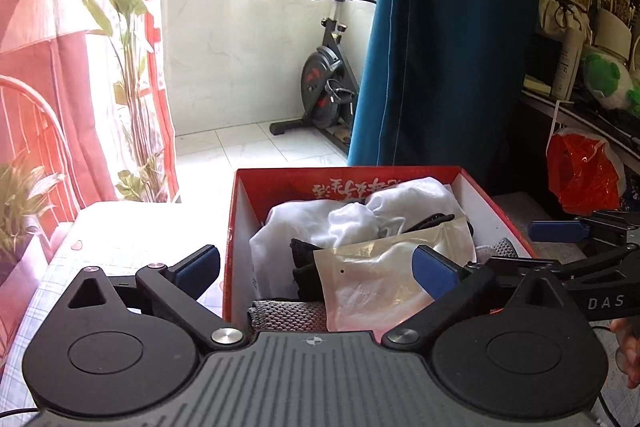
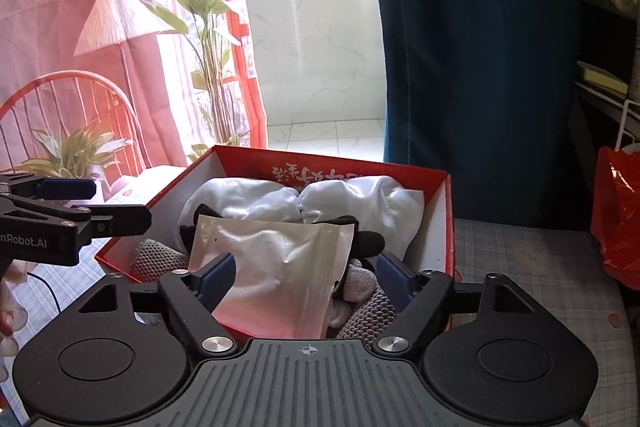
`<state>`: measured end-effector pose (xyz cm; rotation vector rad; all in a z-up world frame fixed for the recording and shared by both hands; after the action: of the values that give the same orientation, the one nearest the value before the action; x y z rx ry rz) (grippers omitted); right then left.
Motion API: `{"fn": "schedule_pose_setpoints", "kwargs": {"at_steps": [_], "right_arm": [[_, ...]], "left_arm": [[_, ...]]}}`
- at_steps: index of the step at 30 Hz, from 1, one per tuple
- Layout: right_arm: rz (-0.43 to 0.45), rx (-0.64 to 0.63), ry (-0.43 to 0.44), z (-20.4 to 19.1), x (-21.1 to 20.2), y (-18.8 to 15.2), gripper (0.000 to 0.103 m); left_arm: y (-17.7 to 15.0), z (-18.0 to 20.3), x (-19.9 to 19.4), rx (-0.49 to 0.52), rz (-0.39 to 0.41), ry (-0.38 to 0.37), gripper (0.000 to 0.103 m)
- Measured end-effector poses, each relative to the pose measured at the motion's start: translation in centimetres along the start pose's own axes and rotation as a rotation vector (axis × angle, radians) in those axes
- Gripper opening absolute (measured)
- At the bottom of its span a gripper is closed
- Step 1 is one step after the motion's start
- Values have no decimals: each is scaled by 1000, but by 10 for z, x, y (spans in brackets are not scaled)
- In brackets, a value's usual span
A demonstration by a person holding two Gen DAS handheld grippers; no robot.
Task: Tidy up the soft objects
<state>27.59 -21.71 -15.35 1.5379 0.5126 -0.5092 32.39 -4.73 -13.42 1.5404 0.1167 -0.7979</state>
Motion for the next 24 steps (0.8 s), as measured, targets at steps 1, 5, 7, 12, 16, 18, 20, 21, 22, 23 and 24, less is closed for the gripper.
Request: {"fn": "schedule_pose_setpoints", "kwargs": {"at_steps": [1,5,7,12,16,18,20,21,22,23,24], "right_arm": [[4,-7,-3,0,-4,1,95],[40,-20,-5,-3,-23,5,102],[50,-24,-10,-5,-33,7,103],[92,-20,-28,-6,-57,11,103],[112,5,-37,-7,-80,12,103],[128,19,-48,-8,-93,13,103],[151,32,-67,-9,-108,14,103],[163,40,-70,-9,-117,15,103],[172,48,-71,-10,-125,16,103],[182,54,-75,-10,-132,16,103],[194,58,-78,-11,-140,17,103]], "left_arm": [[0,-2,-4,-8,0,23,103],[2,-3,-19,-13,4,48,103],[3,-2,-26,-7,7,44,103],[6,-2,-48,-13,36,131,103],[10,1,-71,-41,79,103,103],[12,3,-83,-37,99,113,103],[14,5,-98,-23,120,128,103],[14,6,-104,-21,127,132,103],[13,8,-111,-24,131,132,103],[13,9,-116,-32,134,126,103],[12,9,-121,-46,137,119,103]]}}
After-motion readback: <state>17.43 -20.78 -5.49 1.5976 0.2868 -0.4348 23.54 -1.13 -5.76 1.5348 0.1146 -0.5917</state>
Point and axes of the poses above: each gripper's, at about its wrist camera, not at the fingertips, and x roughly the way its jaws point, z to its right, y to its top, the point moved 9 cm from there along x, roughly the way its jaws point, and after that the axes turned 6 degrees about -y, right-handed, at the moved point
